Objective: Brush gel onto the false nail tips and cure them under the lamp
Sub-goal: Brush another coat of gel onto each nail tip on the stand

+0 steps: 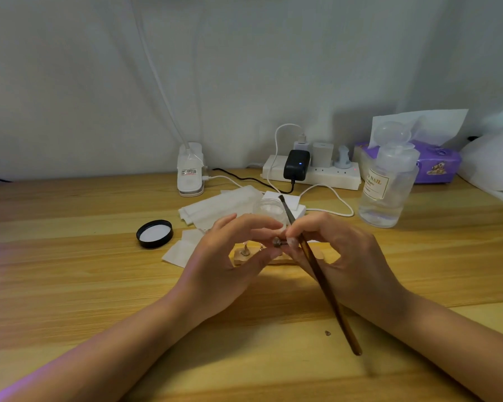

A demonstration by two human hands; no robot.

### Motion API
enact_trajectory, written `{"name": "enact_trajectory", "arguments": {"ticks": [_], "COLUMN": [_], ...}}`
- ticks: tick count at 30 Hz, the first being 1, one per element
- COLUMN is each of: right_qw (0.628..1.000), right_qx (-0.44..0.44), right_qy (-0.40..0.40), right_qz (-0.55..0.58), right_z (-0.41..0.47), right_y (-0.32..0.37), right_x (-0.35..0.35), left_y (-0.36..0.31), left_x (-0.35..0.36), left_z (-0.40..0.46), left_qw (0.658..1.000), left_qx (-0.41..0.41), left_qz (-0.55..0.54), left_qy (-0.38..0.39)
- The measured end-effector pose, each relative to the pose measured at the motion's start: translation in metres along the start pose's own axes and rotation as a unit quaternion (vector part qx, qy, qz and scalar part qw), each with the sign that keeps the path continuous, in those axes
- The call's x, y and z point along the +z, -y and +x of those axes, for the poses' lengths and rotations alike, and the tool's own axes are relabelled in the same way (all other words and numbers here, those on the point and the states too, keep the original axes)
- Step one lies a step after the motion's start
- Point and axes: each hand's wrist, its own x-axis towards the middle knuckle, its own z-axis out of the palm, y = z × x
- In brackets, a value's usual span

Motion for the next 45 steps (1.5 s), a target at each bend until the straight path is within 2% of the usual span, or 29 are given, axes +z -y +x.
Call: {"name": "enact_trajectory", "arguments": {"ticks": [6, 14, 21, 26, 29, 33, 40, 45], "right_qw": [0.999, 0.996, 0.989, 0.962, 0.961, 0.965, 0.967, 0.962], "right_qx": [-0.024, 0.032, 0.14, 0.237, 0.261, 0.257, 0.238, 0.255], "right_qy": [0.017, -0.009, -0.051, -0.055, -0.006, 0.019, 0.065, 0.078], "right_qz": [-0.035, -0.079, 0.013, 0.127, 0.092, 0.053, -0.062, -0.05], "right_z": [0.0, 0.001, 0.017, 0.038, 0.056, 0.073, 0.083, 0.083], "right_y": [0.0, 0.003, 0.005, 0.001, -0.011, -0.025, -0.037, -0.037], "right_x": [0.001, -0.005, -0.017, -0.022, -0.02, -0.012, 0.01, 0.019], "left_y": [0.004, 0.011, 0.015, 0.016, 0.015, 0.014, 0.014, 0.014], "left_x": [0.001, -0.002, -0.003, -0.004, -0.004, -0.004, -0.005, -0.005], "left_z": [-0.001, 0.001, 0.002, 0.003, 0.003, 0.004, 0.005, 0.006], "left_qw": [1.0, 0.997, 0.997, 0.992, 0.989, 0.987, 0.988, 0.991], "left_qx": [0.02, 0.058, 0.005, -0.033, -0.068, -0.097, -0.099, -0.076], "left_qz": [-0.014, -0.006, -0.058, -0.096, -0.105, -0.106, -0.095, -0.081], "left_qy": [-0.003, -0.042, -0.054, -0.071, -0.075, -0.076, -0.073, -0.073]}}
